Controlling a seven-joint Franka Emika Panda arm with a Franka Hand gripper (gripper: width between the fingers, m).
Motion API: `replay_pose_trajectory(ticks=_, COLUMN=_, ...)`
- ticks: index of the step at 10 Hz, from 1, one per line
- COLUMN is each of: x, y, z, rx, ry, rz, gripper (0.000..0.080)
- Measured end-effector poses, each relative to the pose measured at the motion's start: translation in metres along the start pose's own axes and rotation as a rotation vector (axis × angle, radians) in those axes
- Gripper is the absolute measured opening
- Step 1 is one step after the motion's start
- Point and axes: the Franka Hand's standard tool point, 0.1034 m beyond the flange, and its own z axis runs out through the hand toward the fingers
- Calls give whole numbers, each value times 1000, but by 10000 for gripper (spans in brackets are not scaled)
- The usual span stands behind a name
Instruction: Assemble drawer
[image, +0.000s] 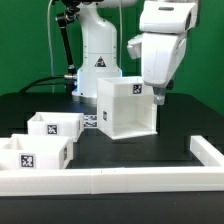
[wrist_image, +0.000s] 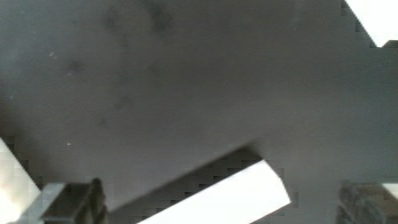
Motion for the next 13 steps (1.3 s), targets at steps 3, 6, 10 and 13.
replay_pose_trajectory(ticks=3, x=-1, y=0, z=0, rx=7, ry=-5, rz=-10, gripper=650)
replay_pose_trajectory(ticks=6, x=-2, y=1, z=-1, rx=5, ry=-6, rz=35, gripper=650)
replay_pose_trajectory(ticks=10, x=-21, y=-27, z=-4, rx=-35, ry=49, rz=414, gripper=650)
replay_pose_trajectory(ticks=13, x=-23, y=-32, z=-2, rx=-33, ry=75, rz=618, gripper=650)
